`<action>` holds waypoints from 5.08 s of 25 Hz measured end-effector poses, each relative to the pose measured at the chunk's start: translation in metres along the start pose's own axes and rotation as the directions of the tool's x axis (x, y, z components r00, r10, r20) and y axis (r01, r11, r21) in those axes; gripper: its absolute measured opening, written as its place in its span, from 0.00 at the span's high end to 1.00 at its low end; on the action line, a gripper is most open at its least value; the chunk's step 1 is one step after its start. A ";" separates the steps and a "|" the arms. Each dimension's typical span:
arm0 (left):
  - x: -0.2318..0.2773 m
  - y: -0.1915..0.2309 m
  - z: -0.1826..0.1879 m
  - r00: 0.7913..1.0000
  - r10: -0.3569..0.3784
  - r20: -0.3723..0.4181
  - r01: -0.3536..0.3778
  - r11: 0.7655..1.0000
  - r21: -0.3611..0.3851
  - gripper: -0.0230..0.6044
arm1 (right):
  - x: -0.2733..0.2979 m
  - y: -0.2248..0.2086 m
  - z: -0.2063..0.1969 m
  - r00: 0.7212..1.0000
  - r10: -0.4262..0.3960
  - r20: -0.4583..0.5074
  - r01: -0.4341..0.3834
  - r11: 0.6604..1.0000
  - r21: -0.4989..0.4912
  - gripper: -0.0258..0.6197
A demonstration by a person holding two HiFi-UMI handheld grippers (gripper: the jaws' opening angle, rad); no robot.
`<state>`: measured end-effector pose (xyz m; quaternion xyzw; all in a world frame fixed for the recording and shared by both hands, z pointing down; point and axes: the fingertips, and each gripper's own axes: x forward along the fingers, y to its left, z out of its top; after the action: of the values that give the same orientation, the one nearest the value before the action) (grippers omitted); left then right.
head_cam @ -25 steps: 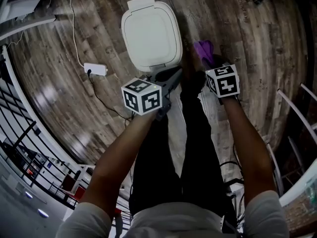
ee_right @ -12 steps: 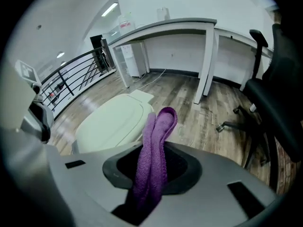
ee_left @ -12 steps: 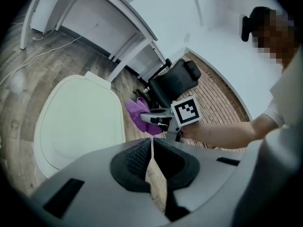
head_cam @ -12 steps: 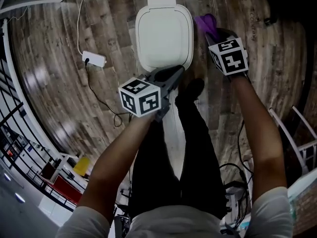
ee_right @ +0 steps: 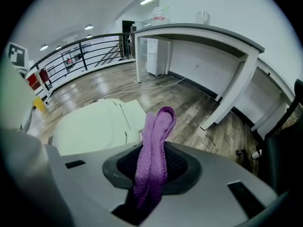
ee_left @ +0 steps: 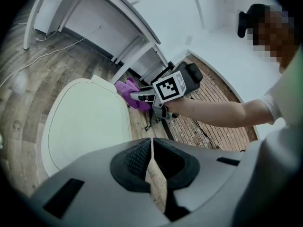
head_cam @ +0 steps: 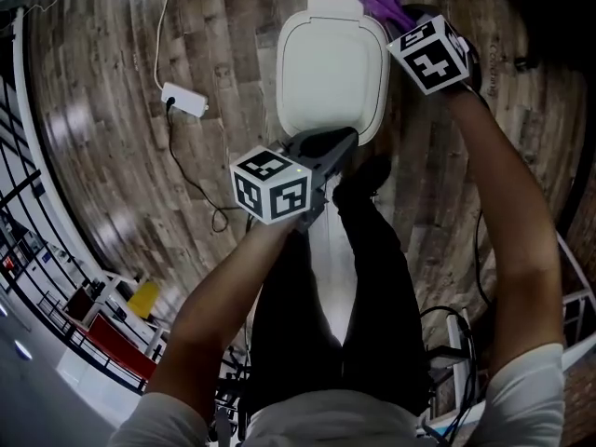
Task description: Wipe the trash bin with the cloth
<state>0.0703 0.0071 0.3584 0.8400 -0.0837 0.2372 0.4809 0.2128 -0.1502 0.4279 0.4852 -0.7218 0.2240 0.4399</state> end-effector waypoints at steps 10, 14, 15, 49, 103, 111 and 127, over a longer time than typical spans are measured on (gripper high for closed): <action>0.006 -0.001 -0.010 0.999 0.001 -0.037 -0.001 1.000 0.005 0.94 | 0.001 0.026 -0.026 0.994 0.090 -0.062 -0.104 0.959 -0.265 0.82; 0.012 -0.008 -0.016 0.999 -0.010 -0.047 0.011 1.000 0.011 0.94 | -0.008 0.037 -0.041 0.992 0.100 -0.074 -0.118 0.942 -0.313 0.81; 0.014 -0.009 -0.018 0.999 -0.011 -0.048 0.012 1.000 0.012 0.94 | -0.009 0.041 -0.044 0.992 0.104 -0.075 -0.124 0.935 -0.334 0.82; -0.022 -0.005 -0.114 0.971 -0.039 -0.236 0.070 0.990 0.126 0.94 | -0.066 0.225 -0.150 0.981 0.120 -0.156 -0.178 0.876 -0.448 0.82; -0.188 0.100 -0.114 0.998 0.037 -0.055 -0.037 0.999 -0.002 0.94 | -0.018 0.369 -0.017 0.984 0.113 -0.137 -0.099 0.990 0.105 0.81; -0.219 0.113 -0.108 0.998 0.054 0.020 -0.053 0.997 -0.052 0.94 | -0.018 0.400 0.042 0.968 0.210 -0.139 -0.238 0.942 -0.238 0.81; -0.229 0.114 -0.047 0.967 0.110 0.228 -0.080 0.987 -0.137 0.94 | 0.003 0.220 0.104 0.957 0.075 -0.279 -0.207 0.851 -0.482 0.81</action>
<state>-0.1863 -0.0332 0.3567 0.8250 -0.1950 0.1532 0.5078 -0.0287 -0.1353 0.4002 0.2656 -0.7278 0.1177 0.6212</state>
